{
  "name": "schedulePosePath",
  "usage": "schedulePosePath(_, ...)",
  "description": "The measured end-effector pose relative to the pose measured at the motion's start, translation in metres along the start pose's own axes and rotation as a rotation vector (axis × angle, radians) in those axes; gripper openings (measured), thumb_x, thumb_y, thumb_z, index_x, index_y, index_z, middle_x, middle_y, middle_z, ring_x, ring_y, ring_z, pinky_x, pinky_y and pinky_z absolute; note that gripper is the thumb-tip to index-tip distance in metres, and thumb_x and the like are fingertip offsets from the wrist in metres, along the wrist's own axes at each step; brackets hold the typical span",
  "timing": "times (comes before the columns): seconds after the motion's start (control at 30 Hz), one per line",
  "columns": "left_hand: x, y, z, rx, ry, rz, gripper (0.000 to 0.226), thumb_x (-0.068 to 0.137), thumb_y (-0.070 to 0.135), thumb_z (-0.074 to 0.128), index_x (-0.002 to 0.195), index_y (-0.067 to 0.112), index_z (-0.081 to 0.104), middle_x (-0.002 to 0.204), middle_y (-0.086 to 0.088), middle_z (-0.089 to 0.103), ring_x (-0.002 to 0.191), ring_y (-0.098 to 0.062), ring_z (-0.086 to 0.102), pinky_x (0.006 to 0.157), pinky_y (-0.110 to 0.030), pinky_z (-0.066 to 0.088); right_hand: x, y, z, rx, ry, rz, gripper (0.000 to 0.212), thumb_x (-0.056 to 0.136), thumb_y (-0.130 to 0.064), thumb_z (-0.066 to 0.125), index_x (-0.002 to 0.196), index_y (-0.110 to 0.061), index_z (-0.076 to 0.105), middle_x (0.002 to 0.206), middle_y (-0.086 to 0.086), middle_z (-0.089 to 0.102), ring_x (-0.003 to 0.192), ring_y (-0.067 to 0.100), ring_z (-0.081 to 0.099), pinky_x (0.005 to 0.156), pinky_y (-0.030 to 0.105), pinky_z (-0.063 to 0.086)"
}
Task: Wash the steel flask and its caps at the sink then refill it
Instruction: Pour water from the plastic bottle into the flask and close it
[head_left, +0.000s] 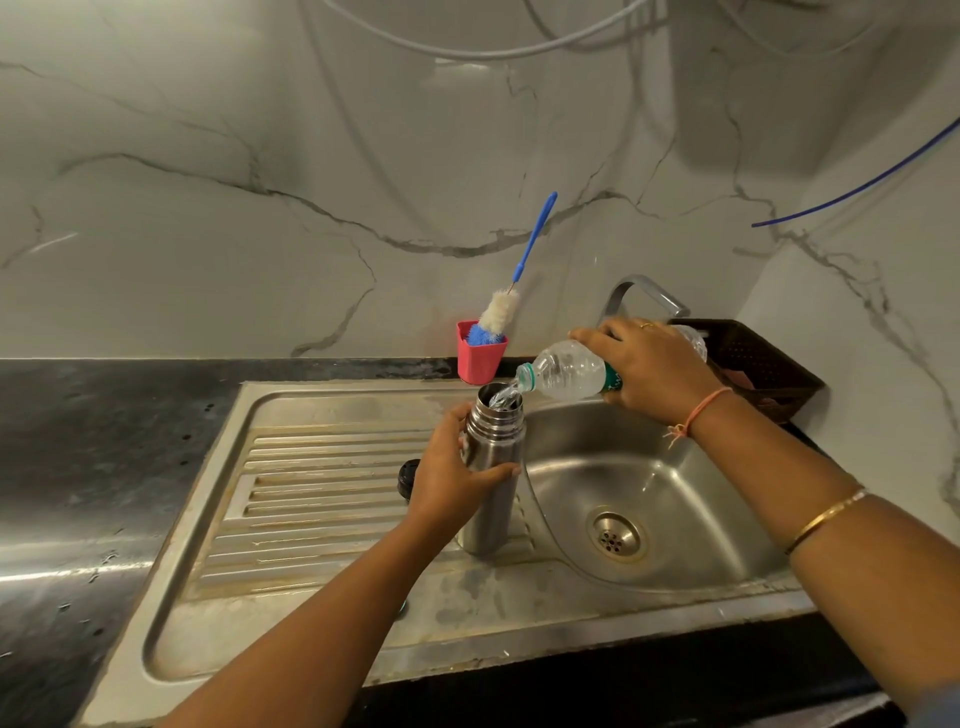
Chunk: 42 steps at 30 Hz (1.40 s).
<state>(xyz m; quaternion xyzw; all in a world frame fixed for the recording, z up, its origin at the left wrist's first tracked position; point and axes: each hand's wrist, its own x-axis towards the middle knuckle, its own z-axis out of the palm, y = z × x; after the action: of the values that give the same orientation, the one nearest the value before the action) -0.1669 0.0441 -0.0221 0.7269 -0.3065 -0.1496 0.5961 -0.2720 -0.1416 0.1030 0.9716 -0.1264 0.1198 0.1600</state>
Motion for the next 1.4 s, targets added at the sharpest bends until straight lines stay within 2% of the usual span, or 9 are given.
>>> schedulePosePath(0.17,0.0001,-0.0011,-0.0008,-0.005,0.002,0.003,0.074,0.068,0.019,0.084,0.125,0.034,0.040,0.116,0.018,0.049,0.109,-0.004,0.046,0.091,-0.022,0.039,0.0006,0.0010,0.0009,-0.003,0.007,-0.008,0.073,0.072,-0.025,0.079,0.137,-0.019,0.045,0.113,0.011,0.056,0.105,0.031,0.054,0.089,0.042,0.044)
schedulePosePath(0.43,0.0001,-0.0002,-0.0001,0.008,0.005,0.005,0.072,0.069,0.020,0.084,0.120,0.038,0.037,0.115,0.019,0.047,0.107,-0.003,0.044,0.088,-0.021,0.038,0.0001,0.0028,0.0001,-0.017,0.009,-0.007,0.073,0.072,-0.024,0.078,0.137,-0.019,0.044,0.114,0.011,0.055,0.106,0.031,0.054,0.091,0.043,0.043)
schedulePosePath(0.67,-0.0005,0.0009,-0.0001,0.004,0.000,-0.001,0.073,0.069,0.019,0.083,0.126,0.033,0.039,0.126,0.011,0.050,0.109,-0.004,0.043,0.091,-0.023,0.039,-0.0012,0.0010,0.0025,-0.011,0.020,-0.007,0.074,0.070,-0.023,0.080,0.136,-0.018,0.046,0.112,0.012,0.057,0.104,0.032,0.055,0.089,0.044,0.044)
schedulePosePath(0.93,0.0005,-0.0021,-0.0003,0.012,0.009,0.007,0.073,0.068,0.020,0.084,0.122,0.038,0.038,0.114,0.020,0.047,0.107,-0.003,0.045,0.087,-0.021,0.038,-0.0002,0.0014,0.0024,-0.025,0.017,-0.015,0.073,0.075,-0.027,0.076,0.139,-0.021,0.041,0.119,0.010,0.054,0.110,0.029,0.051,0.095,0.041,0.039)
schedulePosePath(1.4,0.0004,-0.0016,0.0000,0.016,0.005,-0.004,0.073,0.068,0.020,0.084,0.123,0.038,0.038,0.115,0.020,0.046,0.107,-0.002,0.043,0.088,-0.021,0.038,0.0024,-0.0008,0.0018,-0.050,0.044,-0.033,0.074,0.070,-0.025,0.080,0.136,-0.019,0.047,0.112,0.012,0.057,0.104,0.032,0.056,0.089,0.043,0.042)
